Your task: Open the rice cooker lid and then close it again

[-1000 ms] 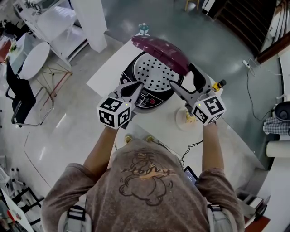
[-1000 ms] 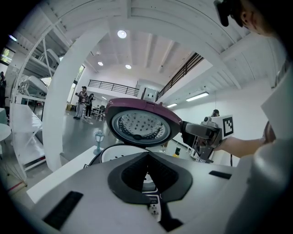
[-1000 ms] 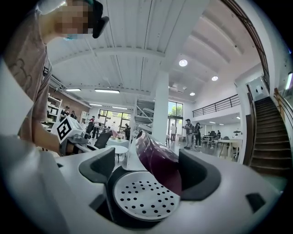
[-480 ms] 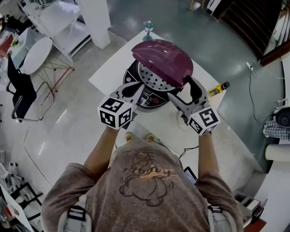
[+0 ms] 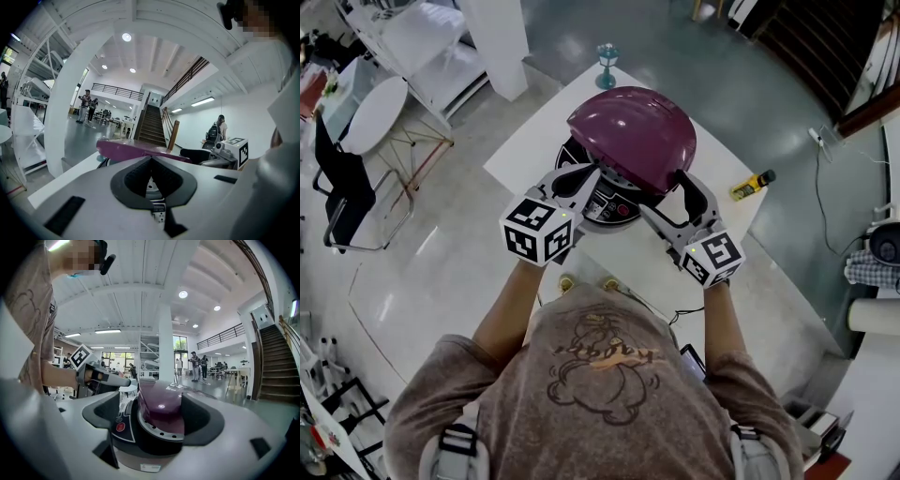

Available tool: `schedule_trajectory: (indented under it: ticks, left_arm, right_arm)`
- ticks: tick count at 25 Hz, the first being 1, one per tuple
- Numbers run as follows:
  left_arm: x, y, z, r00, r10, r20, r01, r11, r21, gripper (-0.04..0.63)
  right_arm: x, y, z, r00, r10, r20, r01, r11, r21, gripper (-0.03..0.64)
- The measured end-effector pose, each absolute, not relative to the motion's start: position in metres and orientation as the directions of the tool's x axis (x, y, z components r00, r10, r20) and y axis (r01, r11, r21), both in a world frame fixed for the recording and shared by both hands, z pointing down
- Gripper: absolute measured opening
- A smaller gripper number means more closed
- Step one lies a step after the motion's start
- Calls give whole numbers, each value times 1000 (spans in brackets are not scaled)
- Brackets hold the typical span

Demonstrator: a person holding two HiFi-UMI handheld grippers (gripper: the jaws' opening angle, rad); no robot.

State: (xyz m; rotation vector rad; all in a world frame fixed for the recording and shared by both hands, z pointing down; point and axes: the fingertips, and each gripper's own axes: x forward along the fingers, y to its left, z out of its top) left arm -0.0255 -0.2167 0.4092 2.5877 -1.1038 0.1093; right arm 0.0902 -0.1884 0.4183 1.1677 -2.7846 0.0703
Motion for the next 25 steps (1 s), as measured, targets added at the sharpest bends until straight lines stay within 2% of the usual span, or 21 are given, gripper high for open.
schedule_trajectory:
  ticks: [7, 25]
  left_arm:
    - [-18, -232, 395, 708, -683, 178, -705, -671, 227, 20]
    - [-6, -252, 407, 699, -679, 223, -714, -677, 178, 20]
  right_arm:
    - [87, -187, 428, -691, -710, 136, -718, 696, -22, 397]
    - [90, -188, 431, -683, -719, 129, -730, 680, -67, 379]
